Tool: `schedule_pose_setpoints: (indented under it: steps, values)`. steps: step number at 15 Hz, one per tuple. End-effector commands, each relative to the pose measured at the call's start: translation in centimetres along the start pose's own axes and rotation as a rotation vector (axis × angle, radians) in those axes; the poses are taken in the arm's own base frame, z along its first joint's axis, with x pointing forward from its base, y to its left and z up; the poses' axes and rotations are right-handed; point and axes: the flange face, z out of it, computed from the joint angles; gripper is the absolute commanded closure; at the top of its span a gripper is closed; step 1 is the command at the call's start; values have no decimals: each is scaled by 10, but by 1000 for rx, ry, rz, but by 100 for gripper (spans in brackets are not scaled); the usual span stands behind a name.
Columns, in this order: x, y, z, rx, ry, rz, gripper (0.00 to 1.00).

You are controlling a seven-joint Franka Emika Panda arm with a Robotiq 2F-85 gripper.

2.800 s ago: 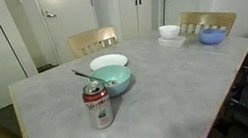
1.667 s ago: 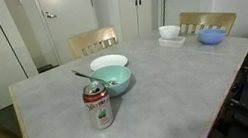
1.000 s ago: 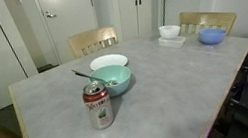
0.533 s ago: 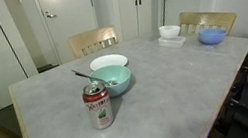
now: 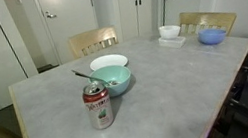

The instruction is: Move the soda can to the right side of the table

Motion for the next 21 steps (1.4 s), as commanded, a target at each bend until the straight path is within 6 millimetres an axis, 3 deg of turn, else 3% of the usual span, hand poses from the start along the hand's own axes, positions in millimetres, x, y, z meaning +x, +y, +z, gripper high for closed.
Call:
schedule_pose_setpoints:
  steps: [1,10,12,18,21]
  values:
    - [1,-16,7,-31,-43,-25,0]
    - [-32,-148,63,-59,-161,-52,0]
    - [-36,-165,68,-25,-129,-16,0]
    - [-32,-169,66,-25,-109,-50,0]
    - [-33,-202,75,2,-87,-79,0]
